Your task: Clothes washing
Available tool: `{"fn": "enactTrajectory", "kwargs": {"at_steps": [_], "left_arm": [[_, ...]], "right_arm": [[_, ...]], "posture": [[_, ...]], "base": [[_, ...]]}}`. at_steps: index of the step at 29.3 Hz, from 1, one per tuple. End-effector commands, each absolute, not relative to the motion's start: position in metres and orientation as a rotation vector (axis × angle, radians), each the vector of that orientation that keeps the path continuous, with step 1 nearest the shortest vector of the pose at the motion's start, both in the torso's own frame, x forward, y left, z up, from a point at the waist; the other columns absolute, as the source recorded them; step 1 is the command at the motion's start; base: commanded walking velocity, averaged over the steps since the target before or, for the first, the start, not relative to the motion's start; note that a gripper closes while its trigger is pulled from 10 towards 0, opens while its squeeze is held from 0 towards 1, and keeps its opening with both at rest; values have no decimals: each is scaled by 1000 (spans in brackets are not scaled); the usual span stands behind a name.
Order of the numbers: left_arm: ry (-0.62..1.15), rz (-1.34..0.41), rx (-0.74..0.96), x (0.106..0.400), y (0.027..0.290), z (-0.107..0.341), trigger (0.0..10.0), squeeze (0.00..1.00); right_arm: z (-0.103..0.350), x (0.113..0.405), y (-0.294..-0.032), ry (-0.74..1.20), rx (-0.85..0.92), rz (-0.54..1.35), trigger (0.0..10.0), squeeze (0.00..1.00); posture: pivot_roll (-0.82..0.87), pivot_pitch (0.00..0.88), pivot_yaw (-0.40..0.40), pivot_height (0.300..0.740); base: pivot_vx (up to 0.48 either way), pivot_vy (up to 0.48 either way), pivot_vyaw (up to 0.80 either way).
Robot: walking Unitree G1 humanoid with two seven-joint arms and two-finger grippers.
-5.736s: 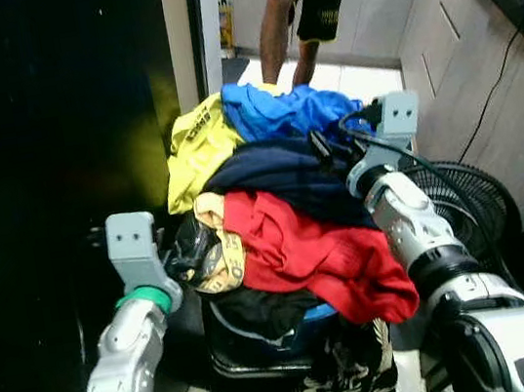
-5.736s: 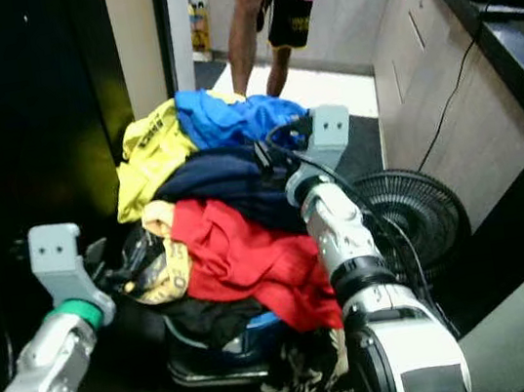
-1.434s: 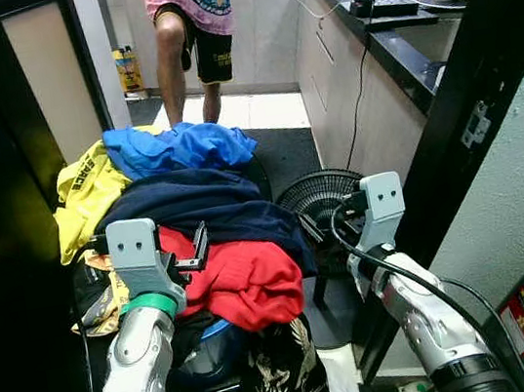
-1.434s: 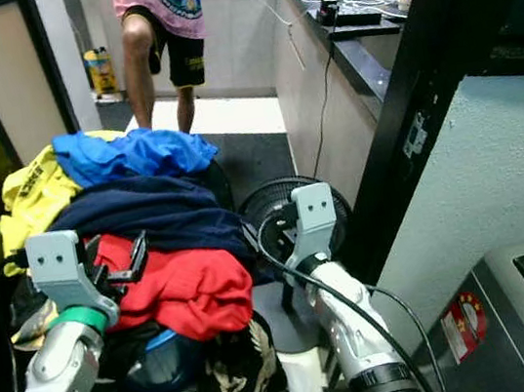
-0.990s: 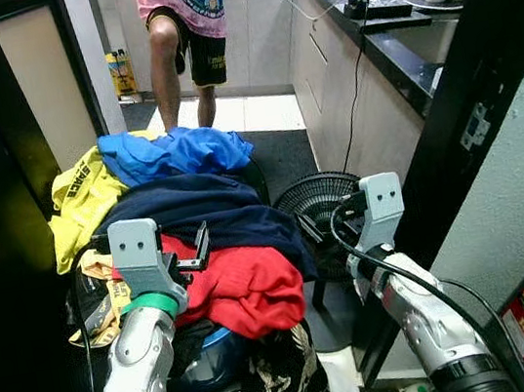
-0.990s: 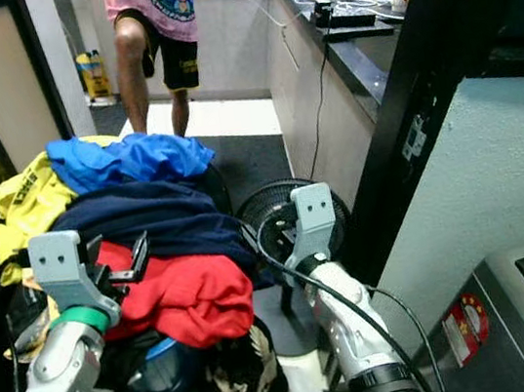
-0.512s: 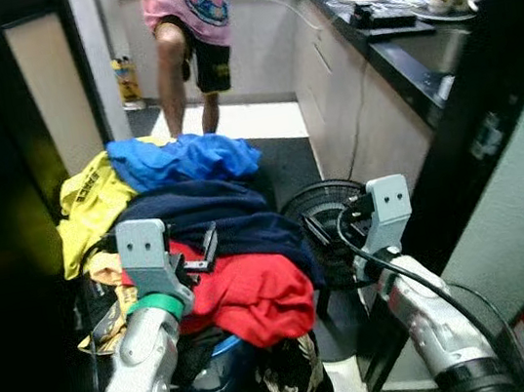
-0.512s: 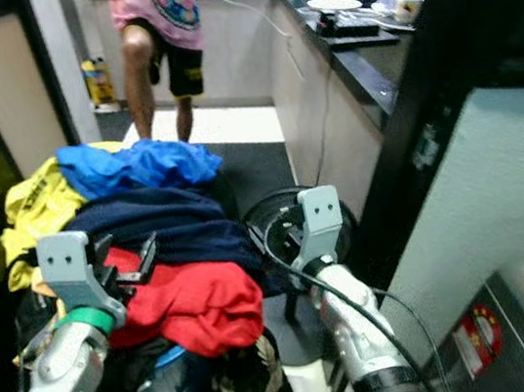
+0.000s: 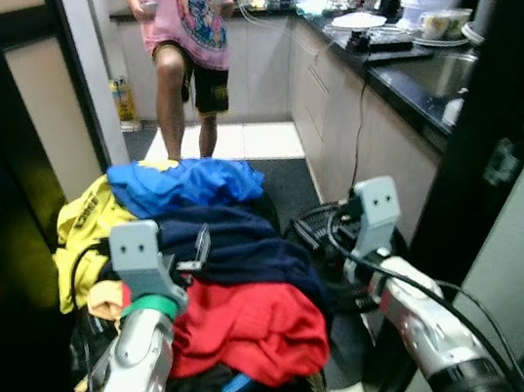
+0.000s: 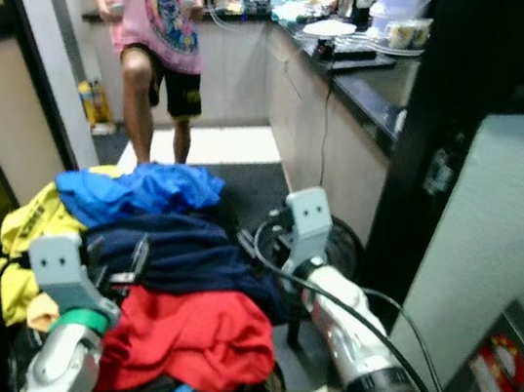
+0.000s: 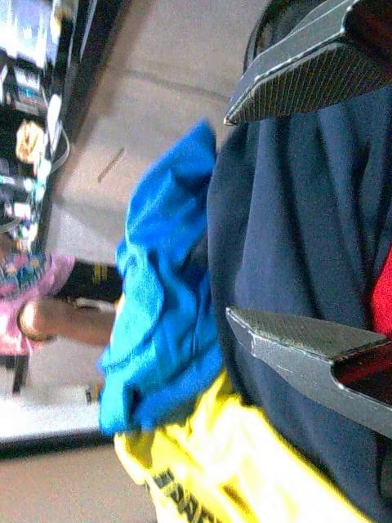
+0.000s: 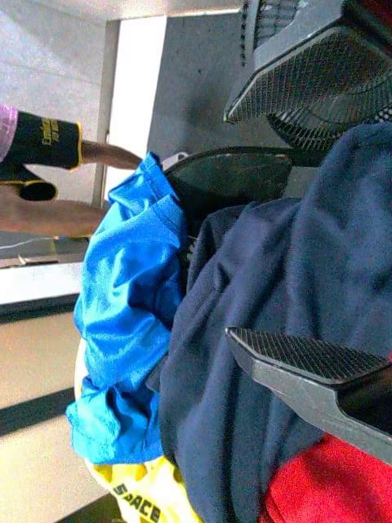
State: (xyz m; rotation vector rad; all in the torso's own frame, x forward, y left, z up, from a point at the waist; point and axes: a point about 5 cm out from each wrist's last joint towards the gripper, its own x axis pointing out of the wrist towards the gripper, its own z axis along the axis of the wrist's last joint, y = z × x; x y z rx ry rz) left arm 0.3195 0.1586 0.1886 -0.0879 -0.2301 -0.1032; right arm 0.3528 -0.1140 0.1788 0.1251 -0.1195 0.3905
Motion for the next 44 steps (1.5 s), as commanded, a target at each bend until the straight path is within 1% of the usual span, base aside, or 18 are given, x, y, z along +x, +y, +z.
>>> {"fn": "enactTrajectory", "kwargs": {"at_steps": [1, 5, 13, 21, 26, 36, 37, 40, 42, 44], "left_arm": [[-222, -118, -97, 319, 153, 186, 10000, 0], [-220, -117, -101, 318, 153, 186, 10000, 0], [-219, -103, -92, 319, 155, 184, 10000, 0], [-215, -104, -86, 319, 155, 183, 10000, 0], [-216, -93, -87, 318, 155, 182, 10000, 0], [-215, -91, -83, 318, 155, 181, 10000, 0], [-202, -98, -67, 318, 158, 180, 10000, 0], [-202, -98, -67, 318, 158, 180, 10000, 0], [-160, -108, -16, 319, 171, 175, 10000, 0], [-148, -110, -3, 319, 176, 174, 10000, 0]], "right_arm": [[177, 354, -120, -109, 118, 373, 10000, 0], [177, 354, -120, -109, 118, 373, 10000, 0], [179, 355, -117, -114, 139, 379, 10000, 0], [184, 362, -112, -116, 118, 390, 10000, 0], [189, 366, -101, -125, 98, 430, 10000, 0], [189, 368, -100, -122, 78, 447, 10000, 0], [188, 370, -101, -120, 84, 437, 10000, 0], [188, 370, -101, -120, 84, 437, 10000, 0], [188, 374, -99, -110, 86, 419, 10000, 0], [188, 374, -97, -109, 85, 417, 10000, 0]], "posture": [[25, 0, -39, 740], [24, 0, -38, 740], [21, 0, -36, 740], [22, 0, -42, 740], [28, 0, -57, 740], [39, 0, -58, 740], [51, 0, -10, 740], [51, 0, -10, 740], [45, 0, 93, 740], [45, 0, 93, 740]], "base": [[379, 0, 0], [356, 0, 0], [0, 0, 0], [0, 0, 0], [0, 0, 0], [0, 0, 0], [0, 0, 0], [0, 0, 0], [0, 0, 0], [0, 0, 0]]}}
